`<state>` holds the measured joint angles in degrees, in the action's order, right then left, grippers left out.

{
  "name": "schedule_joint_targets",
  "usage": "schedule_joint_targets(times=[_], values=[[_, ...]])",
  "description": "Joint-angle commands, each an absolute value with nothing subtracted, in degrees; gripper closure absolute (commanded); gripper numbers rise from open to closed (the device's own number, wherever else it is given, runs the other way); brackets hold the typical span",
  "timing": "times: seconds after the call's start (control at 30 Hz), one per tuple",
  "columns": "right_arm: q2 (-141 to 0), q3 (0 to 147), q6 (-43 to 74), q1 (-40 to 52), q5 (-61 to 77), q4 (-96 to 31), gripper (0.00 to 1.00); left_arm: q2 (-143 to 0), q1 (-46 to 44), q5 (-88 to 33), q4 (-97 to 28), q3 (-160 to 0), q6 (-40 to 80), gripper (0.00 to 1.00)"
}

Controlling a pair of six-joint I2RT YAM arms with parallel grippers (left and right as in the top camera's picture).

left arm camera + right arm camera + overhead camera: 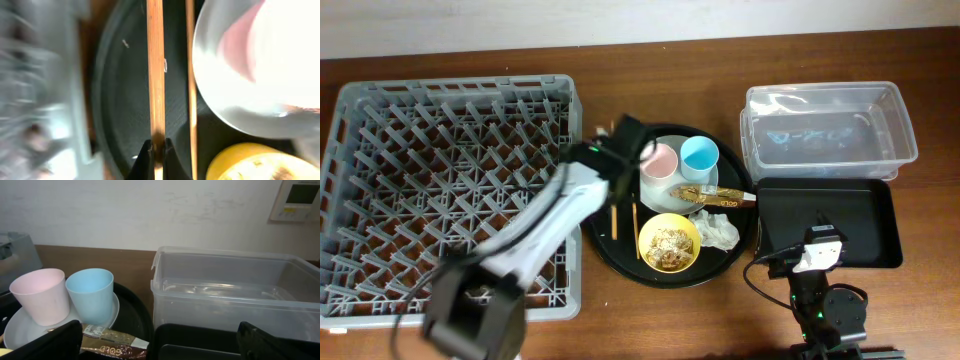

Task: Sort waste into correct bins and load items into the dishwasher rack
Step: 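Lift the chopsticks with the left gripper toward the dish rack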

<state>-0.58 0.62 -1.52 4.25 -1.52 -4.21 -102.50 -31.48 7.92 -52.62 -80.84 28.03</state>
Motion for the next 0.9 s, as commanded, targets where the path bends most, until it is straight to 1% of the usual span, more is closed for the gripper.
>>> schedule_joint_targets(times=[0.0, 0.1, 0.17, 0.33, 0.53, 0.57, 0.6, 0.63, 0.7, 0.8, 0.87], values=[[-0.21, 0.32, -1.50, 4.01, -2.20, -4.54, 0.01, -92.51, -27.14, 8.01, -56.18, -82.83, 20.62, 0.99], [-0.21, 0.32, -1.50, 4.01, -2.20, -4.54, 0.01, -90.11, -20.53, 7.94, -61.43, -82.56, 14.61, 0.99], [-0.21, 0.32, -1.50, 4.01, -2.20, -4.56, 0.01, -91.00, -18.52, 7.53, -61.76, -80.75, 14.61, 0.99], [-0.21, 0.32, -1.50, 4.01, -2.20, -4.56, 0.01, -94.59, -18.20, 8.45, -59.64, -76.38, 13.39, 0.99], [-0.23, 0.32, -1.50, 4.01, -2.20, -4.56, 0.01, -97.73, -18.20, 8.45, -58.35, -75.79, 13.39, 0.99], [-0.25, 0.32, -1.50, 4.01, -2.20, -4.56, 0.01, -97.73, -18.20, 8.47, -58.35, -75.79, 13.37, 0.86], [-0.27, 0.32, -1.50, 4.01, -2.20, -4.56, 0.01, -97.73, -18.17, 8.47, -58.33, -75.79, 13.37, 0.85], [-0.30, 0.32, -1.50, 4.01, -2.20, -4.54, 0.01, -97.71, -18.17, 8.45, -58.02, -75.79, 13.37, 0.77], [-0.30, 0.32, -1.50, 4.01, -2.20, -4.56, 0.01, -97.62, -18.20, 8.43, -58.26, -76.64, 13.37, 0.73], [-0.30, 0.32, -1.50, 4.01, -2.20, -4.54, 0.01, -96.53, -18.20, 7.97, -62.04, -80.86, 13.39, 0.72], [-0.32, 0.32, -1.50, 4.01, -2.20, -4.56, 0.01, -95.11, -18.20, 2.94, -64.93, -84.47, 13.39, 0.72]])
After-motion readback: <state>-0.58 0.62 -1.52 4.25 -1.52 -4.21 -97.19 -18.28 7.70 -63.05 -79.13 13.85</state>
